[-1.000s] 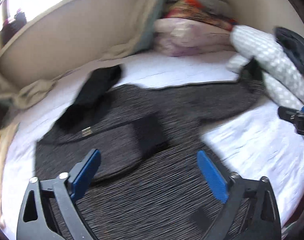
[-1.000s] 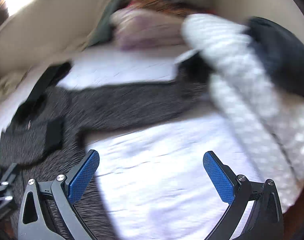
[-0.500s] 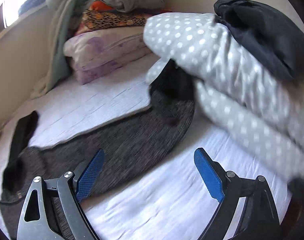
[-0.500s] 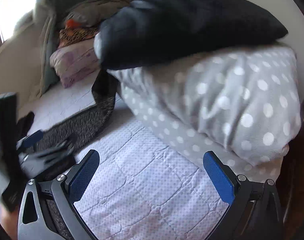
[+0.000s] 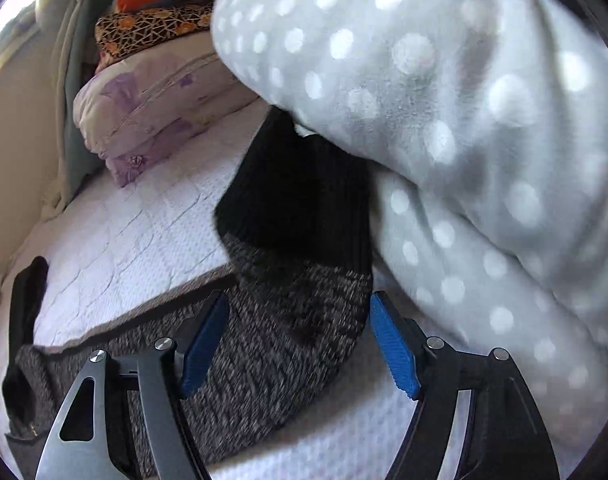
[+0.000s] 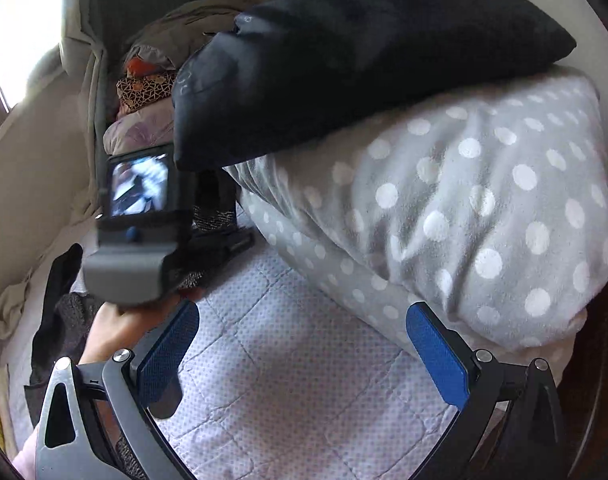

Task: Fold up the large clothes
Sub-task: 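Grasp the other black sleeve cuff with the left tool and lift it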

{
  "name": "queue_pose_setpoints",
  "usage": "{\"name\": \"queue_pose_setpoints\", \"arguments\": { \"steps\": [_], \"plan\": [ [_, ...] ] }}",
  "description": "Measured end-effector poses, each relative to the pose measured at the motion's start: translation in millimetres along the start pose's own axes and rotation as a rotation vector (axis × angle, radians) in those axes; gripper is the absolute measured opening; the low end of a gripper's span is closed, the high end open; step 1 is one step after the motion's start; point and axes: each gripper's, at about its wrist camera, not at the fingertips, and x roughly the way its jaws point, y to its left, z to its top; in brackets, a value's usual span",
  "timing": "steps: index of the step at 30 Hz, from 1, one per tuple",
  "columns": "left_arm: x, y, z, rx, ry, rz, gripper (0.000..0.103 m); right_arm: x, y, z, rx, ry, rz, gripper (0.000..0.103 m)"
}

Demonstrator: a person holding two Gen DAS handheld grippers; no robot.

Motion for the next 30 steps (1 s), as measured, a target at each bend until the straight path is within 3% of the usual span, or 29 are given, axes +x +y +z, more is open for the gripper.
{"name": "queue_pose_setpoints", "arguments": {
  "steps": [2, 4, 6, 13, 17, 24, 30],
  "plan": [
    [10.0, -1.6, 5.2, -0.005, 0.023, 0.002, 0.055, 2.5, -0.9, 0.7, 0.014, 0.011, 0.014, 0.103],
    [16.6, 4.0, 7.2, -0.032, 0.044, -0.011, 0.025, 3.1, -0.2, 1.2, 0.016, 0.009, 0.015, 0.103],
    [17.4, 13.2, 9.6, -0.070, 0.042, -0.071, 0.011, 3.4, 1.7, 0.9, 0.008, 0.007, 0.009, 0.103],
    [-3.8, 66.5, 4.8, -0.204, -0.015, -0.214, 0.010, 6.0, 10.6, -0.8, -0.003, 0.011, 0.002, 0.103],
    [-24.5, 114.4, -4.4, -0.300, -0.045, -0.247, 0.010, 12.9, 24.4, -2.3, -0.033, 0.031, 0.010, 0.103],
    [-60.9, 200.5, -44.7, -0.422, -0.073, -0.211, 0.010, 23.3, 62.2, -15.8, -0.101, 0.081, 0.043, 0.099],
    [-110.1, 280.7, -97.8, -0.528, -0.123, -0.154, 0.010, 26.3, 98.6, -29.4, -0.167, 0.101, 0.090, 0.099]
  ]
}}
